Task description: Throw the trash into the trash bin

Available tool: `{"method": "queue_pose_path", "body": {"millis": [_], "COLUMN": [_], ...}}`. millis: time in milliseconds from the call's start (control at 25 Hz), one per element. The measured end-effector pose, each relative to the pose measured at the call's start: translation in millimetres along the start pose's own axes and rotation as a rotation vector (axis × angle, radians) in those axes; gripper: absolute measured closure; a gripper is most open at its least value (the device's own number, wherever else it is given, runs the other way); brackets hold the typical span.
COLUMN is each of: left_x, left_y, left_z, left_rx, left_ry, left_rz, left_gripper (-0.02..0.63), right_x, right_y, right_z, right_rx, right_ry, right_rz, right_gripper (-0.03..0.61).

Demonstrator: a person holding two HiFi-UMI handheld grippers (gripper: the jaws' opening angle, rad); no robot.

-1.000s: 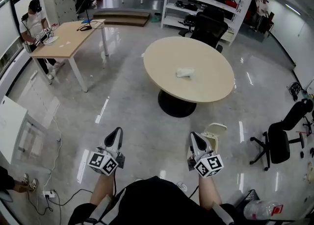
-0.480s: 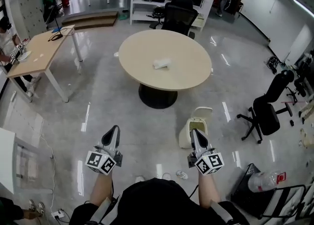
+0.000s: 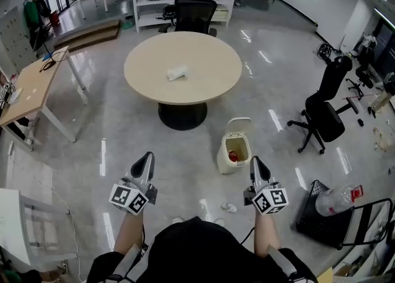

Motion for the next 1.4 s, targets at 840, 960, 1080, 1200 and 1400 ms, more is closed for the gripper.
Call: {"method": "queue_pose_path", "body": {"millis": [840, 960, 1080, 1200, 1400], "left_x": [118, 132, 144, 157, 164], "left_y": [181, 197, 206, 208, 215], "left_z": [211, 245, 273, 285, 282], "left_rx": [0.445, 0.520, 0.602, 0.657, 0.740], "left_ry": [-0.089, -0.108, -0.136, -0.147, -0.138], "left_rz": [-0.161, -0.178, -0.204, -0.240, -0.320], "left_gripper": [0.612, 0.612, 0.612, 0.612, 0.612], "right_x": [-45, -50, -48, -43, -28], "right_y": [-165, -193, -213, -225, -230], "right_z": [165, 182, 190, 187, 168], "right_rx": [0.357, 0.400, 0.444, 0.443, 0.521], "right_ry": [-0.133, -0.118, -0.117, -0.102, -0.092], "right_rz": [0.061, 0.078, 0.073, 0.099, 0.091], "right_gripper": [0.574, 0.574, 0.572, 0.574, 0.572]}}
Point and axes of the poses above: the fingertips, and each gripper's own axes: y forward along the fingers, z to its right, x out of its underside, the point moved 5 cm from there along -y, backward along the fingers, and after that the axes turned 8 degrees about -y, right-handed, at the moved point
